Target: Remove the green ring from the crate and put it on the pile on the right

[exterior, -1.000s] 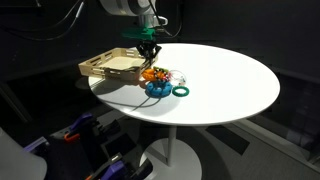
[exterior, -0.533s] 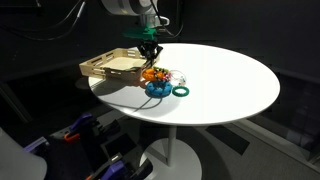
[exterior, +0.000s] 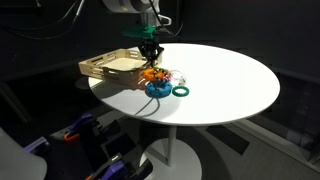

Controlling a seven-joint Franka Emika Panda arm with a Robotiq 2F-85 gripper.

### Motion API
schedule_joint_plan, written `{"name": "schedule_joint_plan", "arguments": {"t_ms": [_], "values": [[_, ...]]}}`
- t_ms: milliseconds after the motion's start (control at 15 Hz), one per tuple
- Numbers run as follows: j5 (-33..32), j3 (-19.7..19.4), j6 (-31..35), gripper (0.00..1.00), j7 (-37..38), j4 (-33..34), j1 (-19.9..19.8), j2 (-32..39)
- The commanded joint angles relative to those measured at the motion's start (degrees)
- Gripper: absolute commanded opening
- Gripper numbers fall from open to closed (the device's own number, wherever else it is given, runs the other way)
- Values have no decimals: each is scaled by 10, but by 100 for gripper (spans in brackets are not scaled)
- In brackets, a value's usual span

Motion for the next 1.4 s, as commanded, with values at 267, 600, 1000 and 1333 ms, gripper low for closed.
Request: {"name": "schedule_joint_plan", "arguments": {"t_ms": [267,600,1000,1333], "values": [[-11,-12,-10,7,53,-53,-8,-48],[-13,-23,-6,7,68,-71,-17,-64],[-17,-31,-5,7,69,-83,-29,-73],[-16,-34,-3,7,70,-91,-36,-81]]}}
